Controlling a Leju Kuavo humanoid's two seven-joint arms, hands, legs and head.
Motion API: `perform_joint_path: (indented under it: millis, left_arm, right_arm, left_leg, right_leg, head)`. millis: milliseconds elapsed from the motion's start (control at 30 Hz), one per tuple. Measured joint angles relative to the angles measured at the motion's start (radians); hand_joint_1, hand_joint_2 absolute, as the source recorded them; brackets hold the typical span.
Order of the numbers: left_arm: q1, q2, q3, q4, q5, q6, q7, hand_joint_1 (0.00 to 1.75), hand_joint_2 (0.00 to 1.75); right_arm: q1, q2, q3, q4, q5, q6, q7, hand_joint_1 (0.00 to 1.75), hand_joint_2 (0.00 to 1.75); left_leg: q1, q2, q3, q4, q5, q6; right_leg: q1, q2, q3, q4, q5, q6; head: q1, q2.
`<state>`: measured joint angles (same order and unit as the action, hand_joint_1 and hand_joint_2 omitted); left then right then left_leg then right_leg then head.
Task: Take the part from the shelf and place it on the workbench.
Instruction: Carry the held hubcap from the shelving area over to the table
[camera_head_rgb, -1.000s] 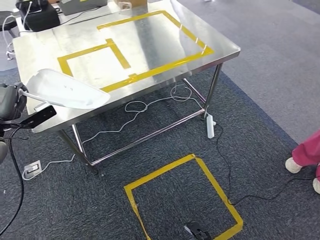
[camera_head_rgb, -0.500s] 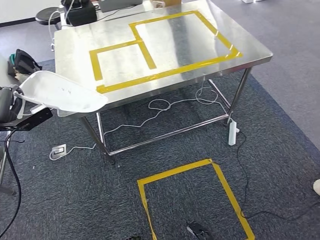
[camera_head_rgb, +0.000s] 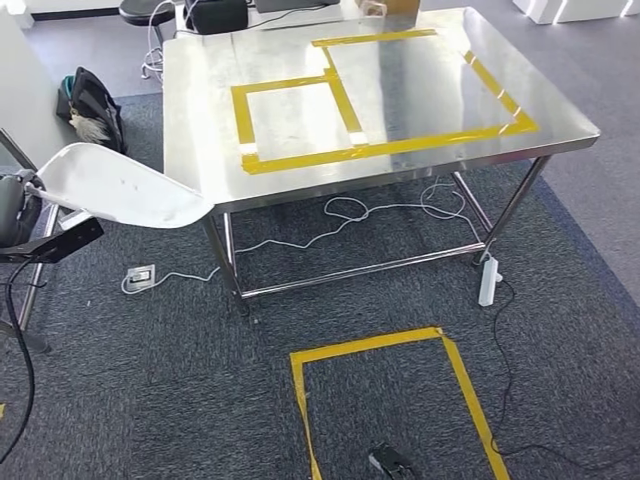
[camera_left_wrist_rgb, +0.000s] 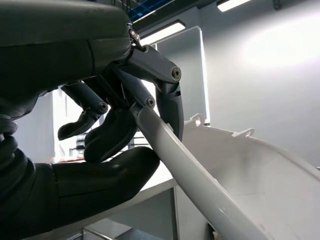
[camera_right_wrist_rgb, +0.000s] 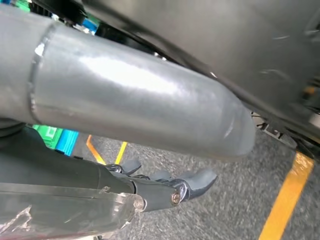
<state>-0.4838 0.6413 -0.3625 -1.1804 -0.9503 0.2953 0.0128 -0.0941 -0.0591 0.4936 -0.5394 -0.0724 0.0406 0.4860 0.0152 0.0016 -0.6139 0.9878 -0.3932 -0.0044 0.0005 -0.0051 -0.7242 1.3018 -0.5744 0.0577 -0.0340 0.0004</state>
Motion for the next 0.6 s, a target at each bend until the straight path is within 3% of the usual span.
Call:
perform_joint_path:
  millis: [33, 67, 133, 200, 367, 467, 600]
  left_arm:
    - [0.003, 0.0, 0.0, -0.001, 0.002, 0.006, -0.008, 1.75, 1.75]
    - [0.006, 0.0, 0.0, -0.002, 0.005, 0.014, -0.02, 1.75, 1.75]
    - [0.009, 0.003, 0.001, -0.004, 0.019, 0.038, -0.05, 1.75, 1.75]
    - [0.01, 0.009, 0.002, -0.004, 0.04, 0.059, -0.083, 1.75, 1.75]
    - [0.016, 0.028, 0.006, -0.004, 0.112, 0.079, -0.177, 1.75, 1.75]
    - [0.016, 0.033, 0.01, -0.004, 0.155, 0.096, -0.238, 1.75, 1.75]
    - [0.017, 0.029, 0.008, 0.01, 0.169, 0.138, -0.316, 1.75, 1.75]
  right_arm:
    - [0.003, 0.0, 0.0, 0.0, 0.0, -0.001, 0.0, 0.0, 0.0]
    - [0.006, 0.0, 0.0, -0.001, -0.001, -0.001, 0.0, 0.0, 0.0]
    - [0.008, 0.0, 0.0, -0.002, -0.003, -0.001, 0.0, 0.0, 0.0]
    - [0.006, -0.001, 0.0, -0.004, -0.006, 0.001, -0.001, 0.0, 0.0]
    - [0.006, -0.002, 0.0, -0.005, -0.014, 0.011, 0.009, 0.0, 0.0]
    - [0.003, -0.003, 0.0, -0.005, -0.018, 0.02, 0.012, 0.0, 0.0]
    - [-0.007, -0.003, 0.001, -0.002, -0.027, 0.028, 0.012, 0.0, 0.0]
  left_leg:
    - [0.0, -0.004, 0.0, 0.0, 0.0, 0.0]
    - [0.0, -0.008, 0.0, 0.001, 0.001, -0.001]
    - [0.0, -0.016, -0.001, 0.003, 0.002, -0.005]
    - [-0.002, -0.021, -0.006, 0.007, 0.004, -0.012]
    - [-0.005, -0.022, -0.012, 0.001, 0.015, 0.008]
    - [-0.003, -0.021, -0.012, -0.008, 0.022, 0.001]
    - [-0.001, -0.021, -0.013, -0.014, 0.028, -0.025]
  right_leg:
    - [0.0, 0.001, -0.005, 0.008, 0.007, 0.0]
    - [0.0, 0.001, 0.01, -0.024, 0.032, -0.001]
    - [-0.002, 0.008, 0.078, -0.162, 0.097, -0.005]
    - [-0.004, 0.018, 0.128, -0.261, 0.127, -0.012]
    - [-0.003, 0.024, 0.131, -0.279, 0.134, -0.02]
    - [-0.001, 0.025, 0.126, -0.279, 0.137, -0.026]
    - [0.0, 0.024, 0.121, -0.278, 0.139, -0.031]
  head:
    - [0.0, 0.0]
    - [0.0, 0.0]
    - [0.001, 0.0]
    - [-0.001, 0.0]
    - [-0.004, 0.0]
    - [-0.004, 0.0]
    - [-0.003, 0.0]
